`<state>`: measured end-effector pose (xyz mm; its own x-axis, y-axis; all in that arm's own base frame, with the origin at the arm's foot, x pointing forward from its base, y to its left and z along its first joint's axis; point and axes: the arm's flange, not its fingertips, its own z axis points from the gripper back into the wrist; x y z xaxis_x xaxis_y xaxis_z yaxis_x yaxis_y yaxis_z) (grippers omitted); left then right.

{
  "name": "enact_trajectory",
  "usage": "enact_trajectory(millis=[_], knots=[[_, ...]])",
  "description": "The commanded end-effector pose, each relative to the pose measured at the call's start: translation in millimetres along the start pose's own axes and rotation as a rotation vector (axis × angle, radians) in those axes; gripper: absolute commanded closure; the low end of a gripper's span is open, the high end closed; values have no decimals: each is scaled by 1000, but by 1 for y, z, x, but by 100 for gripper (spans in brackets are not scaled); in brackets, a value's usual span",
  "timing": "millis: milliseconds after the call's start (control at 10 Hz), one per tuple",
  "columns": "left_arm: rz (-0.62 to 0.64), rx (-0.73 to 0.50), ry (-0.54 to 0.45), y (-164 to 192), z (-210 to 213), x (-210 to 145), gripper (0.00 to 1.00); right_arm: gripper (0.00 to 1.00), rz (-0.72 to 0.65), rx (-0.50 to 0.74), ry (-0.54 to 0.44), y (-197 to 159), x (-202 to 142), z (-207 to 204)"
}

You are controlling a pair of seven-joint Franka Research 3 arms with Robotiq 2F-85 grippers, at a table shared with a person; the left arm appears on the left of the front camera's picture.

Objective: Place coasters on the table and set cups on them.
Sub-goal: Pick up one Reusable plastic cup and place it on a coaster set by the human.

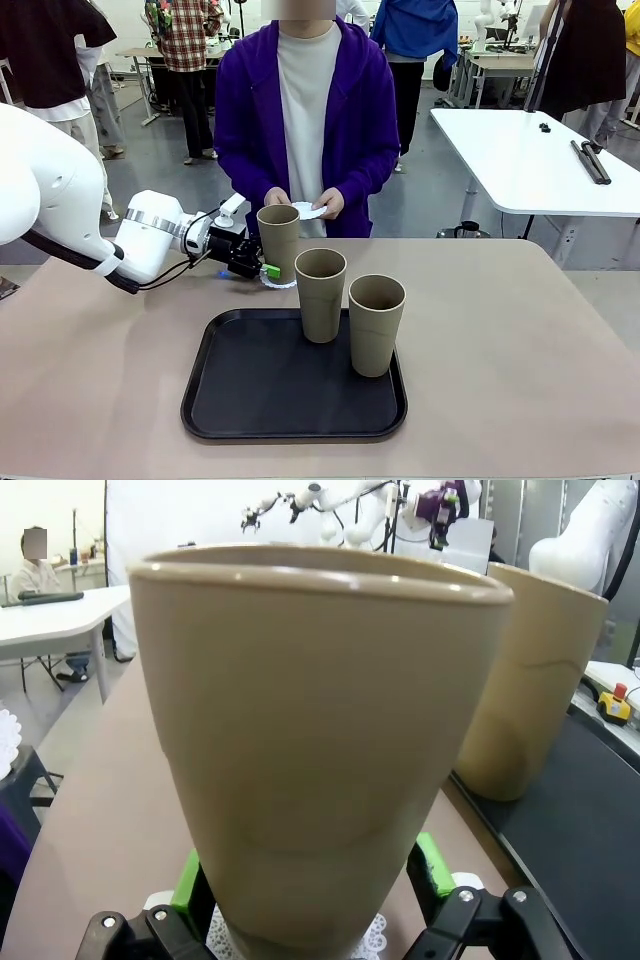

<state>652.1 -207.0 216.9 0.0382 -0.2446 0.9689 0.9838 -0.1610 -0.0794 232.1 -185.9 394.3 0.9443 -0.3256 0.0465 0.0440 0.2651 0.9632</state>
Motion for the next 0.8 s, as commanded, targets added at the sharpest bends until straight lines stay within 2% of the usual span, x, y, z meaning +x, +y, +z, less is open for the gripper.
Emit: enact_trajectory(millis=[0,300,700], knots=[[23,-6,78,-4,6,8,0,0,1,12,-2,0,0,0],[11,23,151,-7,13,14,0,0,1,12,-2,0,0,0],[18,112,336,-31,37,47,0,0,1,12,-2,0,0,0]])
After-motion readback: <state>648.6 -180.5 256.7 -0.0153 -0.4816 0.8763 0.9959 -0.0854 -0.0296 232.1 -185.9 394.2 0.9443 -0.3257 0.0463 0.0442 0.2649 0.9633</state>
